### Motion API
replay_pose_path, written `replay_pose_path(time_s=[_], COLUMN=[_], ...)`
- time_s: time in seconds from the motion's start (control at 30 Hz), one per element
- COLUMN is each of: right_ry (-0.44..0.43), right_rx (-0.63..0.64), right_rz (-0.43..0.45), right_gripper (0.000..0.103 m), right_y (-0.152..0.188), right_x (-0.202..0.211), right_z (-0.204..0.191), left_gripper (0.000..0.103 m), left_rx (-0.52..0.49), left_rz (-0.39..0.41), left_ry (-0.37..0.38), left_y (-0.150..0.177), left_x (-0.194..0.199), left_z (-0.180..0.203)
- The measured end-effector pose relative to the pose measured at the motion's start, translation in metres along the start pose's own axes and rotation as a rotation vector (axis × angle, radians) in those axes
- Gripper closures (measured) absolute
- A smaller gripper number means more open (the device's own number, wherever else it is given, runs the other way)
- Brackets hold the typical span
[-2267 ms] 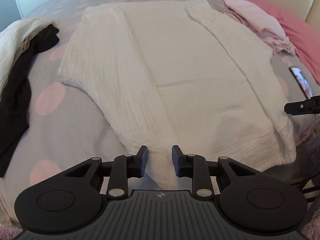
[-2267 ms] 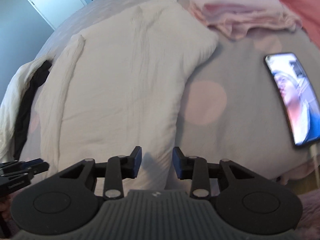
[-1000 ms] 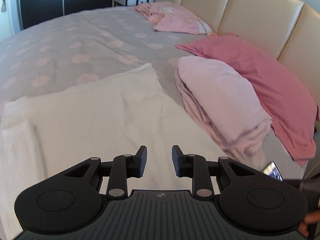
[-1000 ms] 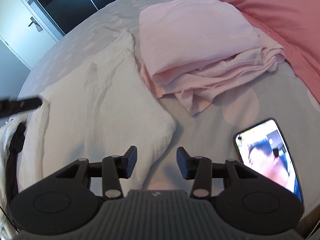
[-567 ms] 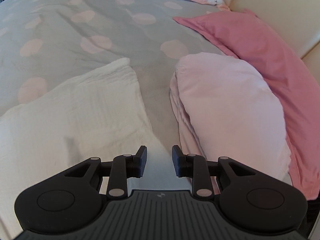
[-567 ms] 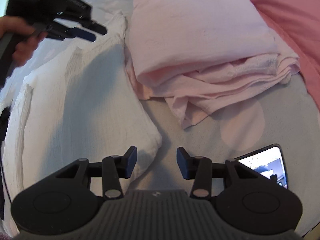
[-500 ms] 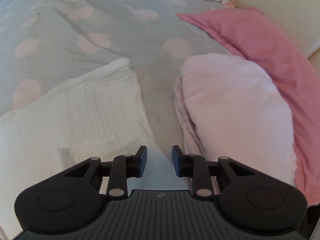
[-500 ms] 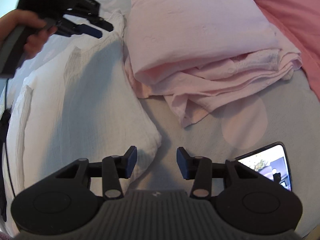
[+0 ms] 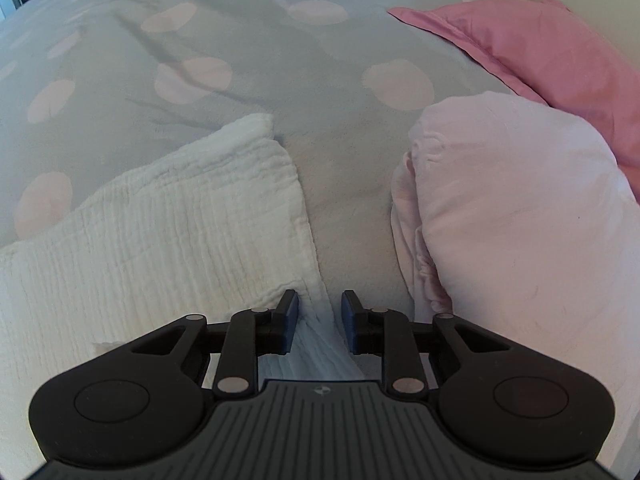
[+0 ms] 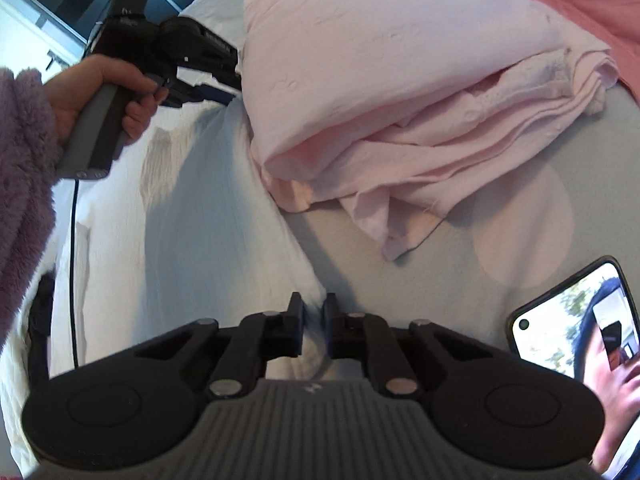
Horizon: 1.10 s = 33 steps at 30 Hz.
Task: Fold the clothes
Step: 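Grasp the garment edge with the right gripper while the left gripper grasps the other end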
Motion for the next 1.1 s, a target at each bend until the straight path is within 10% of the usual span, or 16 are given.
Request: replay_pose_path(time_s=[0.57, 0.7, 1.1], right_ry=[-0.122, -0.070, -0.140], right_rx=[0.163, 0.102, 0.077], right_rz=[0.005, 0.004, -0.023], right_gripper=[0.093, 0.093, 0.093], right_y=[0.013, 0.009, 0.008], right_x=[0.017, 0.015, 0.020], right_z=[-0.094, -0.075, -0.062], left_gripper=[0.103, 0.078, 0.063], left_rx=[0.180, 0.173, 0.094], left_rz=[0.014, -0.031, -0.099], left_ry=[0.213, 0.191, -0.048], left_y=[0.005, 0.005, -0.003], left_x=[0.047, 0.043, 0.005], left_z=[-0.068, -0.050, 0.008])
Point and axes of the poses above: each gripper's, at about its wrist camera, not at the fingertips, and x roughly against the way its jaws point, z to its right, y to its underside, the point moved 2 cm from there along -x, roughly the way its jaws point, and after that the axes turned 14 degrees about -y, right-handed, at the moved point
